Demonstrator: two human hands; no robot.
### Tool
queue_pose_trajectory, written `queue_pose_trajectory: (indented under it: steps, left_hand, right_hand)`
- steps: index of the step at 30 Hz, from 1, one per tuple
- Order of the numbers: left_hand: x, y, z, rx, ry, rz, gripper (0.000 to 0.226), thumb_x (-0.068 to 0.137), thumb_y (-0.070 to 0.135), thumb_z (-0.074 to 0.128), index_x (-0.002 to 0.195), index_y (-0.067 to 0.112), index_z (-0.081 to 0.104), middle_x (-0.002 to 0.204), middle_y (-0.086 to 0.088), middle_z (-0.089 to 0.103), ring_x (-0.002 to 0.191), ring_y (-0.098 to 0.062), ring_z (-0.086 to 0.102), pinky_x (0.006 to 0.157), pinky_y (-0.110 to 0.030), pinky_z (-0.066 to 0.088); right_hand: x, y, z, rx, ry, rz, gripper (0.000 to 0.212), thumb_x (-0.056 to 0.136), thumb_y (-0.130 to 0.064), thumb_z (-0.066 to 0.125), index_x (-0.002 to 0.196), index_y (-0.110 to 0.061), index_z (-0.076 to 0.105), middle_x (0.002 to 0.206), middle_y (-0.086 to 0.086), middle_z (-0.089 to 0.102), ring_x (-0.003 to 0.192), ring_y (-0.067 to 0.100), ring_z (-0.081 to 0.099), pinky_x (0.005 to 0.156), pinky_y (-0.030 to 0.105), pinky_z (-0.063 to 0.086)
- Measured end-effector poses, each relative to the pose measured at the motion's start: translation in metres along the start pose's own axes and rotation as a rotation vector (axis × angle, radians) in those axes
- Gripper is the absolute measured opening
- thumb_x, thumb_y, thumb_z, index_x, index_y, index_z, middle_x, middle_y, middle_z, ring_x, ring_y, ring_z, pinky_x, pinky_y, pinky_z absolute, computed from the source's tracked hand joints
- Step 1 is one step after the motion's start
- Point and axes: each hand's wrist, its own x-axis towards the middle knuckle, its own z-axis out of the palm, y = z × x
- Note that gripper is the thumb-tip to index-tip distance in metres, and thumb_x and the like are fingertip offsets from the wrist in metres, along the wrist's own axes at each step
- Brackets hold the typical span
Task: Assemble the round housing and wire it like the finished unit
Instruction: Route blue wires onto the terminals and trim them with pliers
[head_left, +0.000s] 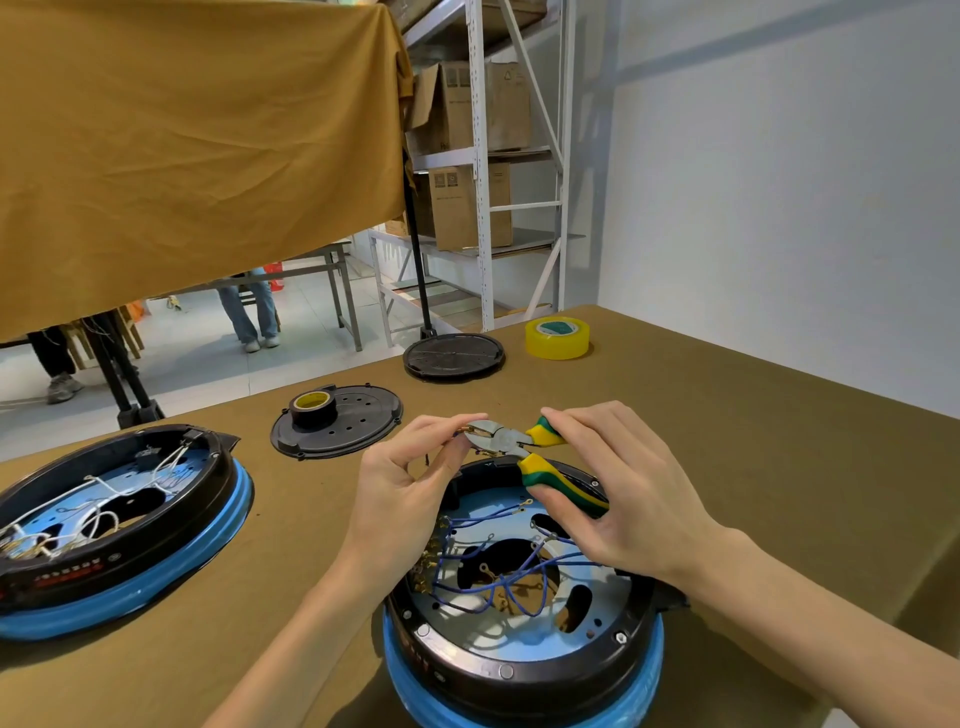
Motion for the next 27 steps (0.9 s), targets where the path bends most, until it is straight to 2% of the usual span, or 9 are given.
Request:
queue_pose_trajectory:
  steps: [3,12,19,23,27]
  left_hand:
    - [0.0,-0.001,0.0,0.012,0.008,0.01,0.026,0.097,0.015,0.064,0.116,0.024,0.078,0.107,-0.001,0.075,0.106,-0.024,0.067,0.09,-0.023,0.051]
    - [-0.001,0.0,-0.001,0.103,0.038,0.047,0.025,0.095,0.017,0.063,0.113,0.026,0.078,0.101,0.006,0.073,0.101,-0.018,0.065,0.087,-0.017,0.047]
    - [-0.001,-0.002,-0.006,0.259,0.0,0.061,0.036,0.096,0.004,0.064,0.115,0.034,0.075,0.097,0.01,0.07,0.098,-0.018,0.056,0.089,-0.038,0.047]
    - [0.001,0.005,-0.011,0.318,-0.024,0.073,0.029,0.096,0.017,0.063,0.114,0.037,0.074,0.096,0.009,0.069,0.096,-0.014,0.056,0.094,-0.052,0.044]
    - [0.004,0.01,-0.015,0.371,-0.063,0.076,0.027,0.092,0.032,0.058,0.113,0.037,0.074,0.095,0.014,0.069,0.093,-0.013,0.054,0.094,-0.056,0.043]
  right_hand:
    - [0.0,0.0,0.0,0.002,0.003,0.003,0.058,0.093,-0.039,0.07,0.131,0.004,0.063,0.117,0.011,0.067,0.102,0.024,0.06,0.089,0.03,0.052]
    - [0.0,-0.001,-0.001,-0.018,-0.025,0.011,0.058,0.093,-0.042,0.069,0.131,0.001,0.063,0.118,0.01,0.067,0.103,0.022,0.059,0.089,0.028,0.05]
    - [0.001,-0.001,-0.001,-0.059,-0.035,-0.001,0.057,0.092,-0.041,0.071,0.13,0.001,0.064,0.116,0.01,0.067,0.1,0.024,0.06,0.086,0.029,0.049]
    - [0.001,-0.001,-0.002,-0.068,-0.04,-0.003,0.057,0.092,-0.041,0.07,0.129,0.001,0.065,0.115,0.01,0.068,0.099,0.023,0.06,0.086,0.027,0.048]
    - [0.002,-0.001,-0.002,-0.074,-0.049,-0.009,0.057,0.092,-0.041,0.07,0.13,0.001,0.065,0.115,0.011,0.068,0.1,0.024,0.06,0.086,0.029,0.048]
